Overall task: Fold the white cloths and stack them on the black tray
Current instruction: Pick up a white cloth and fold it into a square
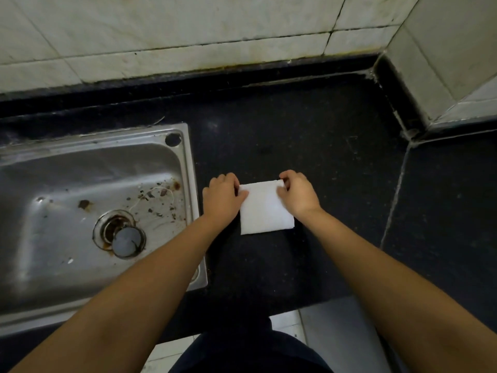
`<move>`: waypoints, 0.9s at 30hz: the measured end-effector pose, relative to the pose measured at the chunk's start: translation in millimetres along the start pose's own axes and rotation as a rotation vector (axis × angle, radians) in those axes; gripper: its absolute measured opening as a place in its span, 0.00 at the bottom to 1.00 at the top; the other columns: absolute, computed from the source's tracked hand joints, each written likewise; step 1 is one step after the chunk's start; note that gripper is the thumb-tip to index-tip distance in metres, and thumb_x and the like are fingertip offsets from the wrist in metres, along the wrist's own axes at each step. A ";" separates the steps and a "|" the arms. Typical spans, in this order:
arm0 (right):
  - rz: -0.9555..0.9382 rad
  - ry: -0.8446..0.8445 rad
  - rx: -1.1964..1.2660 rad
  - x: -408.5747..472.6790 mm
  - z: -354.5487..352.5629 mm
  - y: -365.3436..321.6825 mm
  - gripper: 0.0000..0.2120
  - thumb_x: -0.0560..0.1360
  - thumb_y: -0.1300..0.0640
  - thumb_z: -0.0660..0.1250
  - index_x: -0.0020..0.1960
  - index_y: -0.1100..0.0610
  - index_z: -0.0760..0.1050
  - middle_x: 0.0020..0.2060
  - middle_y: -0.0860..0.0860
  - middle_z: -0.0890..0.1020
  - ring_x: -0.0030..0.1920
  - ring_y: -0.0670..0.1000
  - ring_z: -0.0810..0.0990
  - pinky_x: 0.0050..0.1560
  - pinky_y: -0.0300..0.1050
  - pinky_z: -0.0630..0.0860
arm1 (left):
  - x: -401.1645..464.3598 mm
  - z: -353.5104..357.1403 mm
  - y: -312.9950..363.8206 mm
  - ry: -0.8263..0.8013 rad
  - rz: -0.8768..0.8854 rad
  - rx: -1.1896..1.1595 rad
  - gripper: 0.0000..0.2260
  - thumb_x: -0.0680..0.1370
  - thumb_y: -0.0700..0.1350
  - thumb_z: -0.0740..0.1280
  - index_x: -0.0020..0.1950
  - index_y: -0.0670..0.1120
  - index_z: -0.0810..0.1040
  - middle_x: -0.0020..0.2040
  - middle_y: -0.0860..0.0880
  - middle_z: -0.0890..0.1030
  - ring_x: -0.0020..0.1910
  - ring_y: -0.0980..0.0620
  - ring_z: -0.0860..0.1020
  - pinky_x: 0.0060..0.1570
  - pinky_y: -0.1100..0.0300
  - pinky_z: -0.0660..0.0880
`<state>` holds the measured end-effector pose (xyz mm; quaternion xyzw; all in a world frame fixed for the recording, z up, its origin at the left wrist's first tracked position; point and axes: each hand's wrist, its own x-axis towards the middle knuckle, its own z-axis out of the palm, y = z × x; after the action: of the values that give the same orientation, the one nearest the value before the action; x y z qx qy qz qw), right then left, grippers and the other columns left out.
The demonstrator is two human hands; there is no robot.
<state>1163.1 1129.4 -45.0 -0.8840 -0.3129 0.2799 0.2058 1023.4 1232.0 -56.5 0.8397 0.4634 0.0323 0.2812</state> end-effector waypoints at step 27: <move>0.164 -0.007 1.212 -165.9 -66.1 63.4 0.09 0.77 0.63 0.64 0.56 0.58 0.76 0.50 0.56 0.83 0.49 0.55 0.82 0.44 0.50 0.79 | -108.8 -15.8 72.7 -0.489 -0.171 -1.029 0.06 0.78 0.39 0.64 0.53 0.43 0.78 0.54 0.44 0.81 0.50 0.48 0.80 0.47 0.53 0.78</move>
<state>1124.7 960.4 31.7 -0.6297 -0.0297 0.4258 0.6490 1011.9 1122.4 15.8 0.5375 0.3760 0.0356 0.7540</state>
